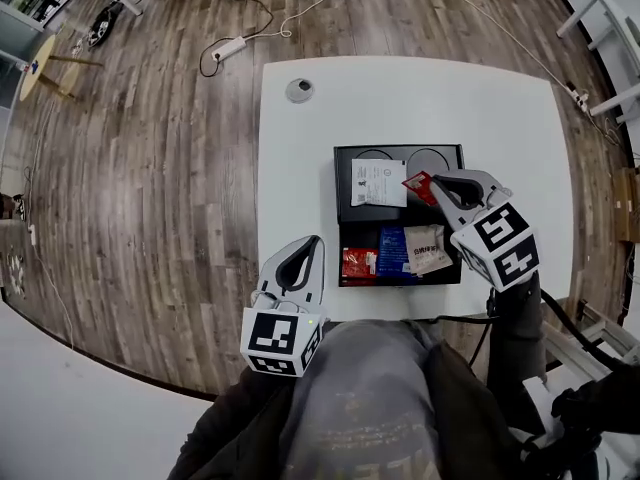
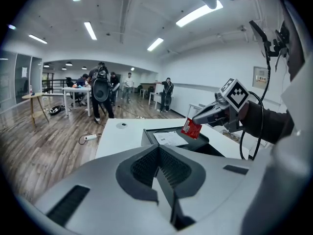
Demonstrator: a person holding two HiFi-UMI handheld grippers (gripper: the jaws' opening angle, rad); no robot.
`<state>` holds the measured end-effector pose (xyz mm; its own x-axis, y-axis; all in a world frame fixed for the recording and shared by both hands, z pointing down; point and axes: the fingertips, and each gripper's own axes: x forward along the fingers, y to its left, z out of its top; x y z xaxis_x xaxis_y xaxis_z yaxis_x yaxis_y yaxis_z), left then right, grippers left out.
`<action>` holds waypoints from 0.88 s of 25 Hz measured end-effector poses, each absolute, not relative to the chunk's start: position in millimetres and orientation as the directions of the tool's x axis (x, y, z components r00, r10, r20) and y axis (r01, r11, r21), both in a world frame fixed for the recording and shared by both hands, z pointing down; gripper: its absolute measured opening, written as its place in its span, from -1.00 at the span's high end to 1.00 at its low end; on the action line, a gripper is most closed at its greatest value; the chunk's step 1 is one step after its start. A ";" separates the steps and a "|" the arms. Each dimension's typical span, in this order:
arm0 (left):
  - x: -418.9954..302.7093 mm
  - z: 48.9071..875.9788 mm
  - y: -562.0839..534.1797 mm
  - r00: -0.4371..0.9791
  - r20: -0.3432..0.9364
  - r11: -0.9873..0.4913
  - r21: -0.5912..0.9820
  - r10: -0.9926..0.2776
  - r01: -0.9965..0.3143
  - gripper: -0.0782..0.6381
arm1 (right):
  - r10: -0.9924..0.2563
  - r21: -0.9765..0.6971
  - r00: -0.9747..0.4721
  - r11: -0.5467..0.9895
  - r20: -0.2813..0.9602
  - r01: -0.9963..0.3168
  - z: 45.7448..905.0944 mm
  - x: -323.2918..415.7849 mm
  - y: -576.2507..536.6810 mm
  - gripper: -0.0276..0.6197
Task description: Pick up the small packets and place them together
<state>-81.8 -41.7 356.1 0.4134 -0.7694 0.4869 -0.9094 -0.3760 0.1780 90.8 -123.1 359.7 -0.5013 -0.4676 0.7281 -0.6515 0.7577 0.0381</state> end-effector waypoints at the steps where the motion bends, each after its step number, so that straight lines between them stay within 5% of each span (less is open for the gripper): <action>1: -81.3 360.0 -44.3 0.409 0.500 -0.371 0.180 -0.763 -0.911 0.77 | -0.463 0.030 -0.498 0.754 0.733 -0.656 364.9 93.3 -128.2 0.90; 22: -81.5 384.1 -50.5 0.389 0.547 -0.331 0.206 -0.741 -0.921 0.77 | -0.553 0.073 -0.443 0.678 0.705 -0.731 375.4 108.1 -170.2 0.76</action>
<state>-81.5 -50.5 384.1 0.3892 -0.7408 0.5475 -0.9207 -0.3312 0.2064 108.1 -170.2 375.4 -0.4432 -0.5533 0.7053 -0.7311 0.6784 0.0728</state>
